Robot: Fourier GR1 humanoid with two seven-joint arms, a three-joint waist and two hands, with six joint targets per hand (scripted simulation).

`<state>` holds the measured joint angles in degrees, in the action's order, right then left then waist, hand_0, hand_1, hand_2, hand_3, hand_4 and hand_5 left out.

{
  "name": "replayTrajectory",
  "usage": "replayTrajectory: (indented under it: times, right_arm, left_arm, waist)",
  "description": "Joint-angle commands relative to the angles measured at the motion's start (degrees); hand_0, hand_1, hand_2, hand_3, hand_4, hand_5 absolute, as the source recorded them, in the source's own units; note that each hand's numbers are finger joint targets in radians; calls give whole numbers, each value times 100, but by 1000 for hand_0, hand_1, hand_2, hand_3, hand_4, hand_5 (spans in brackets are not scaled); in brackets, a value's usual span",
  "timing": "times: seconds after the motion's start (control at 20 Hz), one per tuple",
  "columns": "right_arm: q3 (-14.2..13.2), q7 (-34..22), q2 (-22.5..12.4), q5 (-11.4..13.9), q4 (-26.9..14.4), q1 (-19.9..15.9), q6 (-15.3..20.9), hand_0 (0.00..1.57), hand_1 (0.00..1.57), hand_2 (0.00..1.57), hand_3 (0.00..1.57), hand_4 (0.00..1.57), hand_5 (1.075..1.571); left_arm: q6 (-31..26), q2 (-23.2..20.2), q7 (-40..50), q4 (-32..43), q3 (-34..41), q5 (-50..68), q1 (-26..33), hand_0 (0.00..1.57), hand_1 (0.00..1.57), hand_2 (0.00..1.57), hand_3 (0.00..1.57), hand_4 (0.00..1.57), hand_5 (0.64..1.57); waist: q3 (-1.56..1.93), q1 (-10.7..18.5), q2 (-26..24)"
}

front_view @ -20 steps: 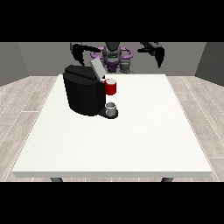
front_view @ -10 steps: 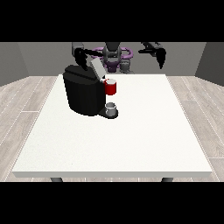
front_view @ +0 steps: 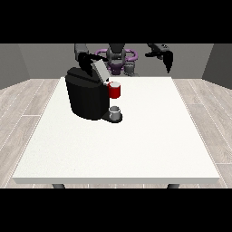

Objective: Insert the coffee pod into the coffee machine and close the lid

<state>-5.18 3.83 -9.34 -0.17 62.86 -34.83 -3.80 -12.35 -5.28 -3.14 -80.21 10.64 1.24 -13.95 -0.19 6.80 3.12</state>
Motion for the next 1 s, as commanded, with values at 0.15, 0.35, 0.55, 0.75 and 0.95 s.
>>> replayTrajectory:
  times: [0.15, 0.35, 0.55, 0.75, 0.95]
  right_arm:
    - [-38, -50, 36, 79, -338, -284, 61, 0, 0, 0, 0, 0, 1571]
    - [-43, -224, -4, 105, -448, -685, 51, 0, 0, 0, 0, 0, 1571]
    - [119, 4, 168, 258, -425, -549, 147, 0, 0, 0, 0, 77, 1571]
    - [271, -279, 163, 356, -288, -945, 103, 0, 0, 0, 0, 214, 1571]
    - [533, -486, 309, 575, -262, -842, 216, 0, 0, 0, 0, 215, 1571]
  left_arm:
    - [-146, -66, -240, -38, -110, 67, 248, 0, 0, 0, 0, 0, 1571]
    - [67, -158, 67, 41, 29, 149, -295, 0, 0, 0, 0, 24, 1571]
    - [386, 125, -252, 130, -221, -203, 96, 0, 0, 0, 0, 192, 1571]
    - [-77, -333, -315, 510, 147, 204, -224, 0, 0, 0, 0, 121, 1571]
    - [22, -138, -21, 352, -97, 111, -97, 0, 0, 0, 0, 154, 1571]
  waist:
    - [19, 167, 69]
    - [19, 106, 213]
    - [19, 125, 167]
    - [17, 97, 314]
    - [18, 189, -82]
